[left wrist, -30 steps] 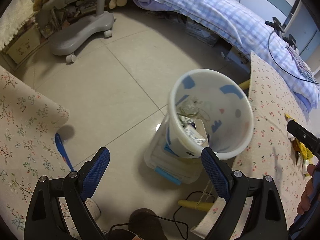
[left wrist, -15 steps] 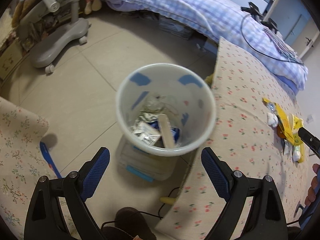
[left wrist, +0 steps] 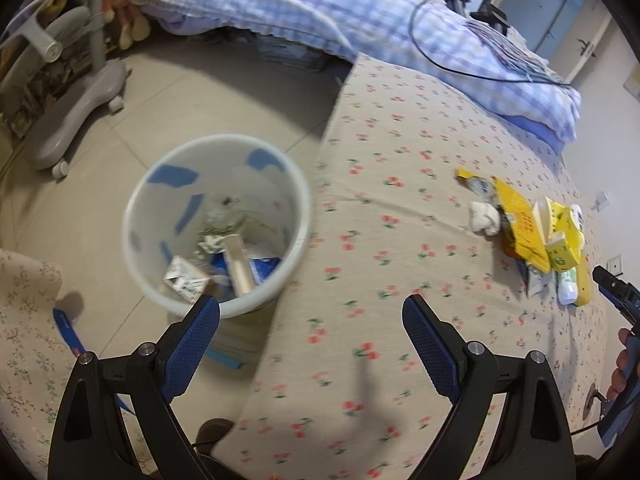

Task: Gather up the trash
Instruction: 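Return the right gripper to the pile and grasp the yellow sponge, then grasp the yellow snack wrapper with the left gripper while the right holds the sponge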

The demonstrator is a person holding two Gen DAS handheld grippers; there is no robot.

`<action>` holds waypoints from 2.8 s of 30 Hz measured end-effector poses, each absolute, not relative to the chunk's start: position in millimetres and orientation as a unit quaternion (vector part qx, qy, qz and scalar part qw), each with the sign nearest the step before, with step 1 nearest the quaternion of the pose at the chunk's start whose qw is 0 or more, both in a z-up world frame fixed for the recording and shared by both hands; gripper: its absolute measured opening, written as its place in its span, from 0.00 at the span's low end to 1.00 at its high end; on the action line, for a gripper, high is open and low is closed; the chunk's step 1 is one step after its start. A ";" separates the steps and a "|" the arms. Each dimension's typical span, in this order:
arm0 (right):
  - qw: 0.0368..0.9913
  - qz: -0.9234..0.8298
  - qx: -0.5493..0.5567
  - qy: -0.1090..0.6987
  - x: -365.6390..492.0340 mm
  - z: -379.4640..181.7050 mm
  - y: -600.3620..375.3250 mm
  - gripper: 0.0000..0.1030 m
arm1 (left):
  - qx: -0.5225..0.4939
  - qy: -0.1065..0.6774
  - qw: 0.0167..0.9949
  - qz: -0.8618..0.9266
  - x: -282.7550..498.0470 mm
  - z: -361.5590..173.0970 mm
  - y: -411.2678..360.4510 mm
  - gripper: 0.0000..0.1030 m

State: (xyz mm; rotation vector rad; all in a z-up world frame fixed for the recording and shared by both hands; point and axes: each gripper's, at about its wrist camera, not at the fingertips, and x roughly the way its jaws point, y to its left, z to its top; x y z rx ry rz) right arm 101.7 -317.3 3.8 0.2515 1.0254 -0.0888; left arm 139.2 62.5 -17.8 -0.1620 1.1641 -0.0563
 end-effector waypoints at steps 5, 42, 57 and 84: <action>0.851 -0.077 0.137 0.501 97.9 -7.7 -358.4 0.78 | -0.077 0.551 0.830 -0.040 148.3 -17.5 34.3 0.91; 0.828 -0.093 0.203 0.515 70.4 -15.7 -422.2 0.53 | -0.072 0.546 0.815 -0.181 201.9 -20.6 -127.4 0.91; 0.827 -0.090 0.213 0.512 66.7 -13.8 -429.8 0.53 | -0.069 0.555 0.809 -0.181 214.9 -43.3 -146.0 0.57; 0.854 -0.016 0.196 0.482 89.8 25.4 -344.4 0.53 | -0.109 0.511 0.836 -0.166 185.8 -7.3 -52.7 0.53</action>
